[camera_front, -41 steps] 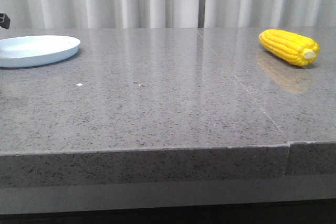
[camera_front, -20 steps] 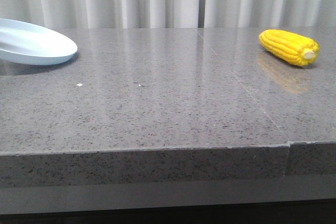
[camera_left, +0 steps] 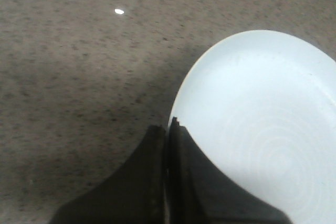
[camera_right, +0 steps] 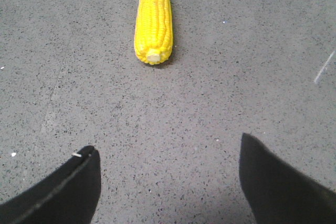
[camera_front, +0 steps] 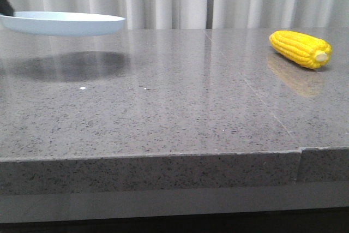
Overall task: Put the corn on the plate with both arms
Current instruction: 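Grip the plate rim with the left gripper and lift it toward the table center, then lower the plate onto the table center and open the left gripper, then withdraw the left gripper upward away from the plate, then lower the right gripper onto the yellow corn cob and close it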
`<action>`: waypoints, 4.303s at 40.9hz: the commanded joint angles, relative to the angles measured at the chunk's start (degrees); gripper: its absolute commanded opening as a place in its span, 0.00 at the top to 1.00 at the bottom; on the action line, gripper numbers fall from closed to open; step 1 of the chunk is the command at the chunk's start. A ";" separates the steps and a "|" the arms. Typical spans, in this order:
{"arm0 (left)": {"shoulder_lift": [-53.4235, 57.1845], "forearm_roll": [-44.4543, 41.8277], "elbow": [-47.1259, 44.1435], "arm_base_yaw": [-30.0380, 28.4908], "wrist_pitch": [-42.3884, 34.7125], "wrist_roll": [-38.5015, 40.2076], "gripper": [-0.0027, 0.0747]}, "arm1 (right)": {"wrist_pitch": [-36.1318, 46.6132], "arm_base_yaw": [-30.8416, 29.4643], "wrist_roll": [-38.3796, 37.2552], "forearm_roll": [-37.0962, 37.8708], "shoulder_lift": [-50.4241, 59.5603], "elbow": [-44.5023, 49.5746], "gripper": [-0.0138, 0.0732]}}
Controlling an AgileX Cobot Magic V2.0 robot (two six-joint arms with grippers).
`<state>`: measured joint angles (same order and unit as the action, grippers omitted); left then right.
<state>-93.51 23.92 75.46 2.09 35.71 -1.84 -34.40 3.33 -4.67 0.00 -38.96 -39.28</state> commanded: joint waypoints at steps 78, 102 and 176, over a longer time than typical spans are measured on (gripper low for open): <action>8.96 -13.88 1.88 21.53 -14.79 -2.55 0.39 | 3.71 -0.38 0.40 0.98 -0.21 -1.55 0.18; 43.19 -22.75 -16.50 25.86 -3.99 -2.55 0.45 | 3.72 -0.38 0.40 0.98 -0.21 -1.55 0.18; 60.89 -22.55 -26.26 25.86 3.07 -2.55 0.45 | -9.88 1.53 5.34 -1.88 -55.45 -48.53 0.09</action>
<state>-32.34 1.11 47.69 27.52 42.91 -4.43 -47.41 4.82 0.00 -1.93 -93.55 -83.43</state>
